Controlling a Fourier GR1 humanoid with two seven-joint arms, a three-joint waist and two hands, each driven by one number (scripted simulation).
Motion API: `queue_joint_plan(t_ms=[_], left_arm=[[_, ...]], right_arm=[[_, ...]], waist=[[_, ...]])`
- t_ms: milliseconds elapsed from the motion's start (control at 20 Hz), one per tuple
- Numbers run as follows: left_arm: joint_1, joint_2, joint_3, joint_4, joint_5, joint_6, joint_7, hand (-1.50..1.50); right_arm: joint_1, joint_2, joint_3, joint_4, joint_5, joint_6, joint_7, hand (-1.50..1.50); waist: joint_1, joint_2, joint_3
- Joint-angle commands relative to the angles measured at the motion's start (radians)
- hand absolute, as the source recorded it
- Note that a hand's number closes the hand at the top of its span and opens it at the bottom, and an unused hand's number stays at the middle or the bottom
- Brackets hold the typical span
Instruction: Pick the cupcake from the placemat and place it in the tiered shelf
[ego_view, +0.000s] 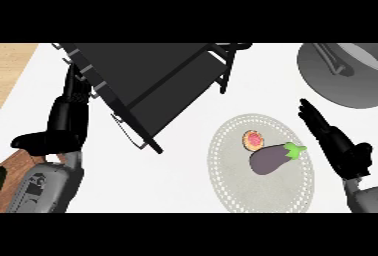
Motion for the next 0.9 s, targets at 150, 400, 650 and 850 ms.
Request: queue_joint_plan(t_ms=[150, 400, 650, 850], left_arm=[[0.194, 0.017, 0.013, 0.130, 0.063, -0.028, 0.170, 0.00], [0.320, 0.031, 0.030, 0.204, 0.128, -0.074, 0.257, 0.00], [0.307, 0.057, 0.030, 0.207, 0.175, -0.166, 0.316, 0.00], [0.272, 0.077, 0.023, 0.138, 0.183, -0.171, 0.417, 0.00]], right_arm=[[0.058, -0.005, -0.199, -0.047, 0.059, -0.358, 0.000, 1.50], [0.264, 0.007, -0.285, 0.088, 0.098, -0.619, 0.171, 1.50], [0.477, 0.152, -0.206, -0.255, 0.171, -0.820, 0.122, -1.50], [0.612, 0.048, -0.092, -0.505, 0.249, -0.764, 0.233, -1.50]], waist=[[-0.074, -0.045, -0.016], [-0.111, -0.037, -0.019], [-0.048, -0.040, -0.015], [-0.023, -0.036, -0.014]])
